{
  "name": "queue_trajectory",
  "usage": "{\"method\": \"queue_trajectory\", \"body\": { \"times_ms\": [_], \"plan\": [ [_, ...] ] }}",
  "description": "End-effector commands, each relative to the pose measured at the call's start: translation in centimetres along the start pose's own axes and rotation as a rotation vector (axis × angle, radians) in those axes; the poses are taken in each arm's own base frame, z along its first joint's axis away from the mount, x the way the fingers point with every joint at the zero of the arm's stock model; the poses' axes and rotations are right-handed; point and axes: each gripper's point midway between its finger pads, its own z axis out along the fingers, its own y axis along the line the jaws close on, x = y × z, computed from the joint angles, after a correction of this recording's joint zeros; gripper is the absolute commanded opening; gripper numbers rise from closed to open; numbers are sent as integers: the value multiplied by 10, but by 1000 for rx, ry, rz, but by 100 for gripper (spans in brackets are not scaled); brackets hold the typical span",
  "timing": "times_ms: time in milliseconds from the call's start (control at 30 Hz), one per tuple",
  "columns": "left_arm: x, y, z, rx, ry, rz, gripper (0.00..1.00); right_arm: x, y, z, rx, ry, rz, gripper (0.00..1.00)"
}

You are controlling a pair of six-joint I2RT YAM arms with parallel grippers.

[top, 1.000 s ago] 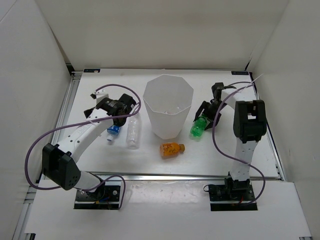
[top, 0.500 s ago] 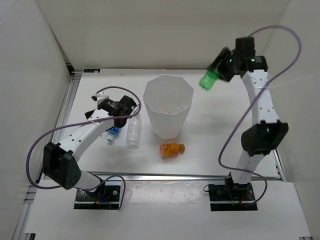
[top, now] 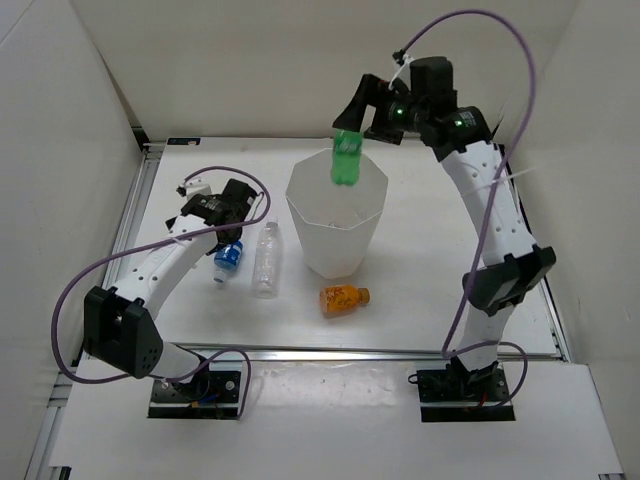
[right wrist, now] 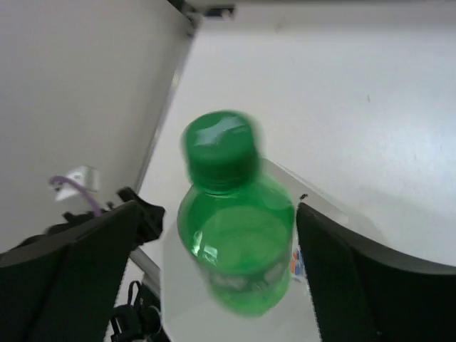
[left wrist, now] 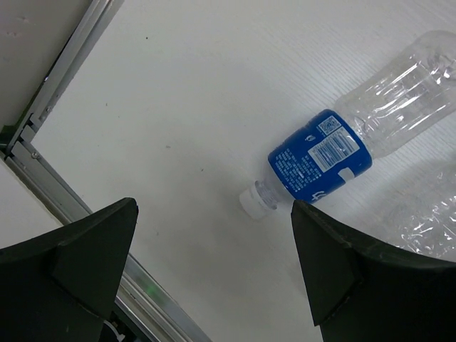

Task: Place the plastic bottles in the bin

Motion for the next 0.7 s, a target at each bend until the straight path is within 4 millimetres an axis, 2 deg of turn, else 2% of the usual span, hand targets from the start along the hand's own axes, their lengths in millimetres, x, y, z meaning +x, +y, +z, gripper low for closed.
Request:
{"method": "queue_trajectory", "body": {
  "times_ms": [0, 133, 233, 367, 467, 533, 667],
  "plan": [
    [-15, 5, -2, 53, -9, -48, 100, 8, -11, -2, 39, 34, -21, 100],
    [-15, 6, 4, 67, 12, -28, 100, -17, 8, -18, 17, -43, -41, 100],
    [-16, -1, 8, 107, 26, -9, 100, -39, 19, -39, -1, -127, -25, 100],
    [-18, -21, 18, 157, 24, 11, 100, -31, 23, -37, -35, -91, -5, 100],
    [-28, -40, 27, 170, 32, 26, 100, -21, 24, -43, -37, -58, -4, 100],
    [-28, -54, 36, 165, 38, 44, 100, -13, 21, -45, -30, -29, -12, 100],
    [-26, -74, 49, 171, 66, 69, 100, -9, 20, -52, -34, -8, -11, 100]
  ]
}}
